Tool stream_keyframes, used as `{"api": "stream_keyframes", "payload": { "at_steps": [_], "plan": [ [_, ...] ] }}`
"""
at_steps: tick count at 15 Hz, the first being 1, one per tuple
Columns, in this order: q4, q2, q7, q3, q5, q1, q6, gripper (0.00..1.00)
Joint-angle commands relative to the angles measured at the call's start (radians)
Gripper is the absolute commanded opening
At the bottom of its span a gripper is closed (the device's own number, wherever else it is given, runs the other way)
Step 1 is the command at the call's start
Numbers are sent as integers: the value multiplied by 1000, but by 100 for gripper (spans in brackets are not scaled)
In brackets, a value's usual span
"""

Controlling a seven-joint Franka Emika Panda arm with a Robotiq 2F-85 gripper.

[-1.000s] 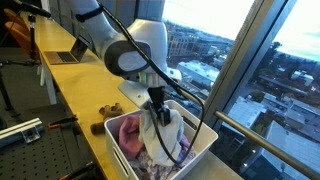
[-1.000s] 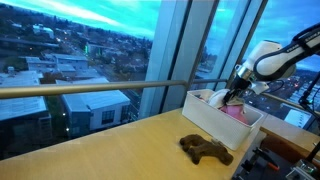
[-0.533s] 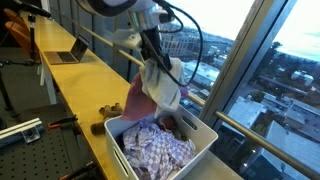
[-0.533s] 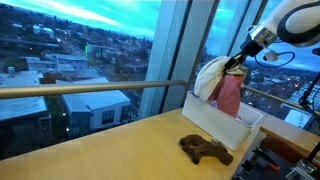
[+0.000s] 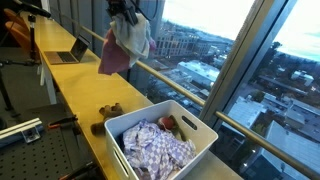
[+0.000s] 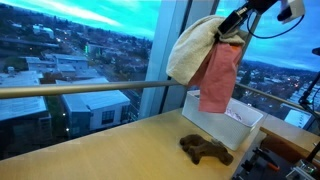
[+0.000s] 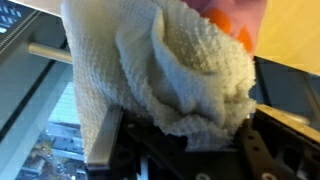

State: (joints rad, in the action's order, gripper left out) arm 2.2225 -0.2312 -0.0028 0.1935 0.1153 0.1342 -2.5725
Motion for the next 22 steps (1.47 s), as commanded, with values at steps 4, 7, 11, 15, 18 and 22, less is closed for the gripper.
{"api": "stream_keyframes", "payload": {
  "at_steps": [4,7,11,15,18,22],
  "plan": [
    [16,92,119,96,76,44,3,1],
    [33,139,120,87,76,50,2,1],
    [37,181,123,70,58,55,11,29],
    [44,185,119,50,47,50,15,57],
    [46,167,101,22,45,35,17,78],
    [54,134,44,-58,35,-24,10,100]
  ]
}}
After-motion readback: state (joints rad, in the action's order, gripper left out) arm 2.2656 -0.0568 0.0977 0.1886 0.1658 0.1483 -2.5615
